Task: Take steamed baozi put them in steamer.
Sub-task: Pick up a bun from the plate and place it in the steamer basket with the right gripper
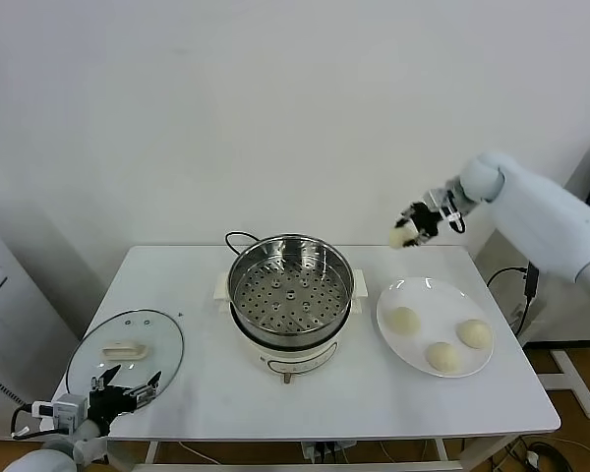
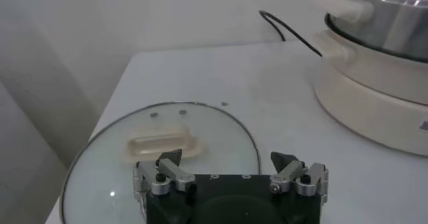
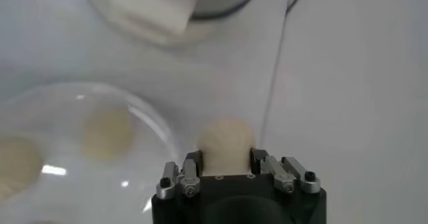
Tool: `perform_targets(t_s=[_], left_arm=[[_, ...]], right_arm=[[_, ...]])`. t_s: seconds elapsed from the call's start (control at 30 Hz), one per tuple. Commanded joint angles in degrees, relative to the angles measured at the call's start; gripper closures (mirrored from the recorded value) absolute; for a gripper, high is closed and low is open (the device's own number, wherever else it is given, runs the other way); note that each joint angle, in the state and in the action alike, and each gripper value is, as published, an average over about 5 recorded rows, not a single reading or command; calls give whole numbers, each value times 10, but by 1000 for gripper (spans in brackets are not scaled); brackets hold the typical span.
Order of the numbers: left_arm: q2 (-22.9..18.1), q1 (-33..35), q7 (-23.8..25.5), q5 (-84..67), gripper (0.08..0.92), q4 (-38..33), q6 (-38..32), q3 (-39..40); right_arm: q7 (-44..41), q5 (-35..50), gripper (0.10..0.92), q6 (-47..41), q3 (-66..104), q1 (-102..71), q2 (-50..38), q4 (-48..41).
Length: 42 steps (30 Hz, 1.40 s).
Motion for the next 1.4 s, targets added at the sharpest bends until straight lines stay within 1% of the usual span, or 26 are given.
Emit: perform_targets(t_s=[0.03,0.17,0.27,0.57,0.73,0.93,1.17,1.4], left_arm=[[-2,3,-1,1,177,-2,-1,-2],[-3,7,-2,1,177,-3,-2,-3],[-1,6,-2,1,177,-3,-3,-2],[-1,9,-2,0,177,0,-5,0],[-1,9,-2,-1,177,2,-6,1],[-2,11,-2,-1,177,1,-6,0],[-6,15,-2,0,177,3,-7,1],[-8,16,-2,0,177,1,-6,0]], right_arm=[[-11,30,575,159,-59,83,102,17],[4,-20,575,238,-42,71,158,-9],[18,-73,574,263,-26,59,183,-12],[53,-226,567,265,-13,30,190,59],[62,-329,567,265,1,-4,186,101],[77,-420,567,265,14,-54,176,136],[93,-491,567,265,37,-94,180,135],[103,-528,567,265,52,-126,185,130]])
